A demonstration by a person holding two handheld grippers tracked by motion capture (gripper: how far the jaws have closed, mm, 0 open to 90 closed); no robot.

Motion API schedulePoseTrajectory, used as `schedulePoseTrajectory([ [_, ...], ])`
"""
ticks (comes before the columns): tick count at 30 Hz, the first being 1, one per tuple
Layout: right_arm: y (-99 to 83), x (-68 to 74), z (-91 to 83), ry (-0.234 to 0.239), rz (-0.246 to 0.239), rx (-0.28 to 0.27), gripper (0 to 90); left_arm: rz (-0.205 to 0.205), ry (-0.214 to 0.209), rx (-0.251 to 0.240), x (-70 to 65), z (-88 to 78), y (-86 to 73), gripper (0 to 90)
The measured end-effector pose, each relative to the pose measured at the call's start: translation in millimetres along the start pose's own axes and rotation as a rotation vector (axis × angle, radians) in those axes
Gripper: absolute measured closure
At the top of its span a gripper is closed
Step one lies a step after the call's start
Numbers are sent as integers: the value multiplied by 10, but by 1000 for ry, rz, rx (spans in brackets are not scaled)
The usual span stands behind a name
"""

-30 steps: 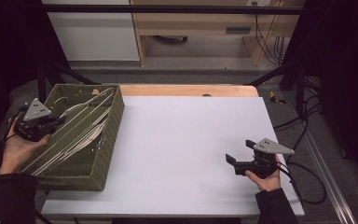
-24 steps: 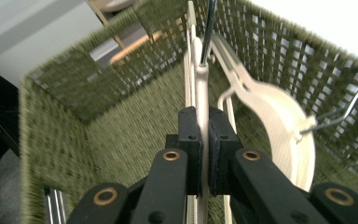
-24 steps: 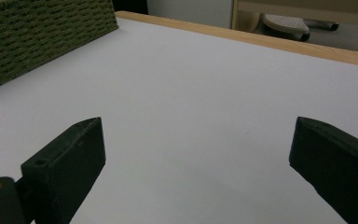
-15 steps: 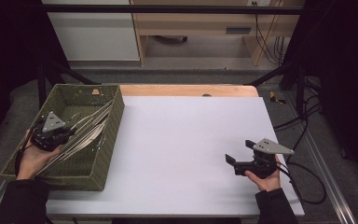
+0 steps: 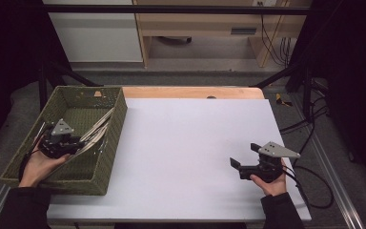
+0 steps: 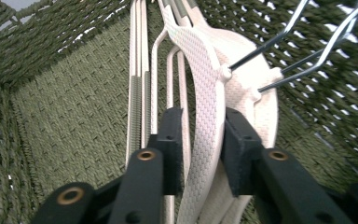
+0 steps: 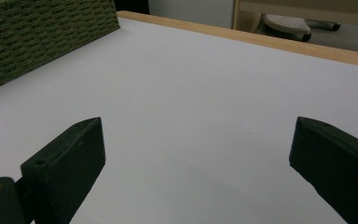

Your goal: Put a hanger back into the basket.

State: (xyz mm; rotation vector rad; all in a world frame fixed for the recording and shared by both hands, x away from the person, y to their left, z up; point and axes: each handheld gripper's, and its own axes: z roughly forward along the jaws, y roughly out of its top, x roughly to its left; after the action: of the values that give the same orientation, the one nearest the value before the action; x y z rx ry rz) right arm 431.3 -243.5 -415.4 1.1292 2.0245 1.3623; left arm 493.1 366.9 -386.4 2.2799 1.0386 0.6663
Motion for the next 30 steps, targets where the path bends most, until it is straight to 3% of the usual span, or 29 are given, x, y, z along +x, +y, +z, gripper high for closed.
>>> schedulePoseTrajectory([
  [7,2,-2,-9,-4,4,-4,40,16,-6,-77,-51,-212,33,569],
  [11,9,-9,-29,0,3,-14,39,-28,-3,-206,-134,-355,83,471],
  [13,12,-10,-44,-4,8,-18,39,-68,0,-286,-202,-425,113,401],
  [16,17,-19,-68,1,4,-30,38,-132,-44,-395,-307,-515,148,309],
  [19,26,-24,-93,0,10,-44,37,-174,-81,-462,-443,-561,187,214],
  [23,39,-36,-141,3,19,-59,35,-185,-111,-482,-672,-557,228,105],
  [30,53,-67,-221,6,22,-80,33,-208,-162,-546,-989,-471,254,73],
])
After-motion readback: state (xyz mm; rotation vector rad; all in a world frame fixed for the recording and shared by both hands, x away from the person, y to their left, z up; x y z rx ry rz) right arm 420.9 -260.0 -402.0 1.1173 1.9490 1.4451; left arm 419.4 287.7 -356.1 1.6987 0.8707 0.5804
